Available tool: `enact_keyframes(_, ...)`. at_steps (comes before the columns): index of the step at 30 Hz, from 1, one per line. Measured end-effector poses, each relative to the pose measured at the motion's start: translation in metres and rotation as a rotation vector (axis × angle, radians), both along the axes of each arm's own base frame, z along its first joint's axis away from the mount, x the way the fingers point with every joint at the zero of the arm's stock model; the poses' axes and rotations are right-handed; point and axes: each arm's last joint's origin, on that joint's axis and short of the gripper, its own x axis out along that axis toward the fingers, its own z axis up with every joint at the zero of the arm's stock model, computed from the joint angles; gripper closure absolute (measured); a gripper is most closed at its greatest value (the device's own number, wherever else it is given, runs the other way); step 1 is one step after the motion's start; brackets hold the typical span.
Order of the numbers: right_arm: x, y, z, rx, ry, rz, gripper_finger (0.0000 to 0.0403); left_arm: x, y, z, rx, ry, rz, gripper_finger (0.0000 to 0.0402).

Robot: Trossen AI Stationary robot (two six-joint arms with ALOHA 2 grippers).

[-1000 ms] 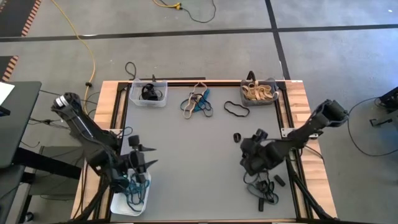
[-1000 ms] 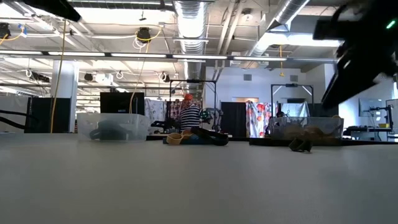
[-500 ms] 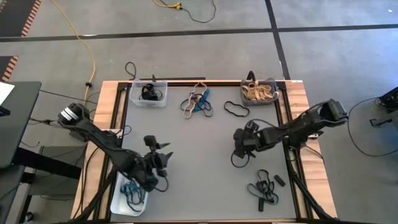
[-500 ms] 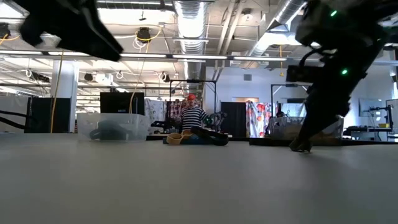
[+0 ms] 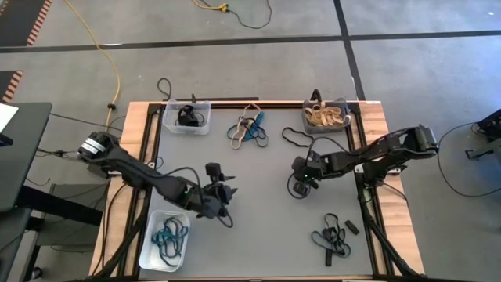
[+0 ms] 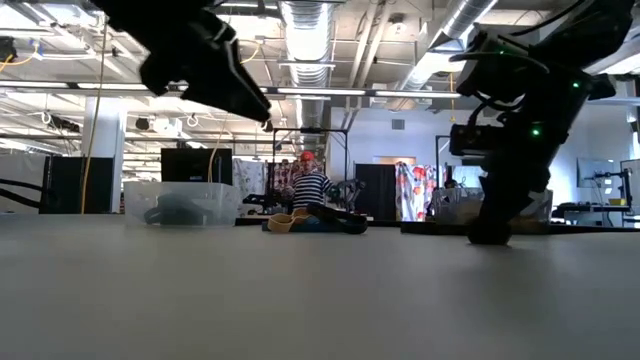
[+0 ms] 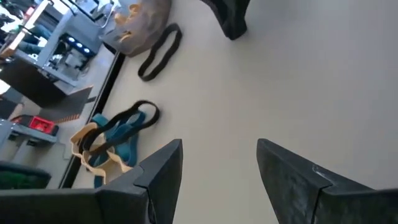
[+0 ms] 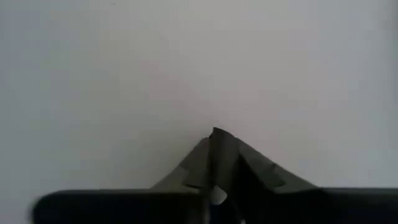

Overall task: Sort rubber bands into baskets
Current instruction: Put the black rubber band into the transparent bin

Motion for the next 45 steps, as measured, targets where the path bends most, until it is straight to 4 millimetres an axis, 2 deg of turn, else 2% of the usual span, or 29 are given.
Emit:
enact_keyframes(3, 0.002, 0.002, 0.0, -0.013, -0.013, 0.033, 0.0373, 0.006, 0.009, 0.001, -0.013, -0.007, -0.001, 0.0205)
enact_keyframes(4, 0.002, 0.003, 0.001, -0.016, -0.017, 0.042, 0.038, 0.008, 0.012, 0.002, -0.022, -0.008, -0.003, 0.0205)
enact_keyframes(14, 0.011, 0.009, 0.015, -0.051, -0.066, 0.076, 0.0379, 0.019, 0.039, 0.003, -0.128, -0.016, -0.014, 0.0205)
enact_keyframes(19, 0.019, 0.012, 0.024, -0.047, -0.166, 0.128, 0.0379, 0.023, 0.045, 0.002, -0.138, -0.027, -0.013, 0.0205)
enact_keyframes(22, 0.027, 0.017, 0.031, -0.036, -0.27, 0.205, 0.0379, 0.028, 0.049, -0.005, -0.181, -0.053, -0.079, 0.0205)
enact_keyframes(26, 0.036, 0.027, 0.041, -0.024, -0.4, 0.326, 0.0379, 0.038, 0.06, -0.022, -0.259, -0.144, -0.145, 0.0205)
enact_keyframes(35, 0.044, 0.042, 0.055, -0.072, -0.541, 0.466, 0.0379, 0.066, 0.088, -0.033, -0.498, -0.368, -0.265, 0.0205)
enact_keyframes(39, 0.046, 0.042, 0.059, -0.095, -0.582, 0.481, 0.0379, 0.071, 0.092, -0.039, -0.562, -0.42, -0.294, 0.0205)
enact_keyframes(45, 0.046, 0.041, 0.059, -0.109, -0.585, 0.486, 0.0379, 0.077, 0.089, -0.035, -0.646, -0.479, -0.376, 0.0205)
